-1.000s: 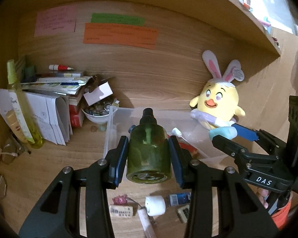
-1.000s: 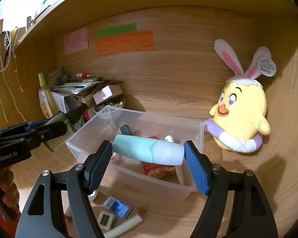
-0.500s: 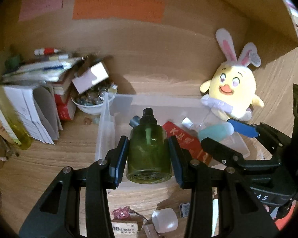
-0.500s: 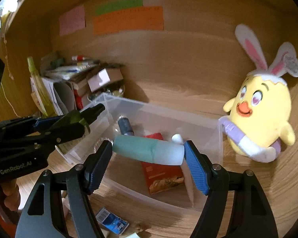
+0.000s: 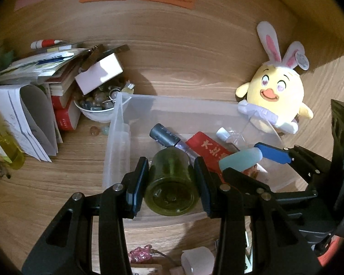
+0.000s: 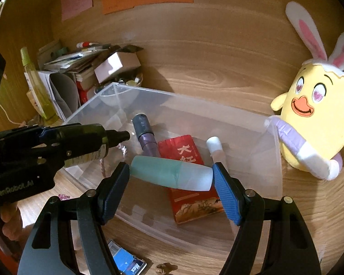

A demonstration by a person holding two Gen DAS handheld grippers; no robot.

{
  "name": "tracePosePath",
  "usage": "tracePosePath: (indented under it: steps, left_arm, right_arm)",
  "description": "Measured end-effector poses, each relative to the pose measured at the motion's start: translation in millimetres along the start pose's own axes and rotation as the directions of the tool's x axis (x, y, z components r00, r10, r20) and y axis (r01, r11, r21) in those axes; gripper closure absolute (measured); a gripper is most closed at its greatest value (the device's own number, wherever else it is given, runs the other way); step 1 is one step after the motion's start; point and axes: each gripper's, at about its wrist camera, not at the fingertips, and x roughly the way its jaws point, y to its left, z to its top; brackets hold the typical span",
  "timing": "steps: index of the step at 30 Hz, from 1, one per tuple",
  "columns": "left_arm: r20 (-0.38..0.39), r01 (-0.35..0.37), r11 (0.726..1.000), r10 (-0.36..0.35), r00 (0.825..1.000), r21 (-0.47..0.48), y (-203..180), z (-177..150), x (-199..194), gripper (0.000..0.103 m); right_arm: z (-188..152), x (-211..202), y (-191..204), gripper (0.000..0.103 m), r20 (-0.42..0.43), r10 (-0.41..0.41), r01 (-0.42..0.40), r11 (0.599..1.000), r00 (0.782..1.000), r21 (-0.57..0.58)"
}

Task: Organize objects
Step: 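Open both grippers to drop the light-blue tube and green bottle into the bin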

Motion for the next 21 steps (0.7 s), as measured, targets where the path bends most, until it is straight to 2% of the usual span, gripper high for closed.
tracePosePath:
  steps: [6, 11, 15, 20, 21]
  left_arm:
    - [0.011, 0.003, 1.0, -0.003, 1.0, 0.01, -1, 0, -1, 0.061]
    - [0.015, 0.003, 1.0, -0.003, 1.0, 0.005, -1, -1, -5, 0.054]
    - [0.045, -0.001, 1.0, 0.001, 0.999, 0.002, -4, 0, -18, 0.039]
    - [0.099, -0.035, 0.999, 0.032, 0.995, 0.03, -12, -1, -40, 0.033]
    - [0.109, -0.038, 0.999, 0.034, 0.994, 0.035, -14, -1, -45, 0.028]
  right_arm:
    - [0, 3, -3, 0.032, -0.014, 0.01, -0.01, 1.0, 1.0, 0.023]
    - [2, 4, -6, 0.031, -0.038, 0.025, -0.024, 0.999, 0.999, 0.038]
    - [1, -2, -9, 0.027, -0.037, 0.031, -0.029, 0.998, 0.999, 0.049]
    - [2, -15, -9, 0.027, -0.017, 0.028, -0.027, 0.999, 0.999, 0.047]
    - [2, -18, -9, 0.026, -0.011, 0.023, -0.022, 0.999, 1.0, 0.043]
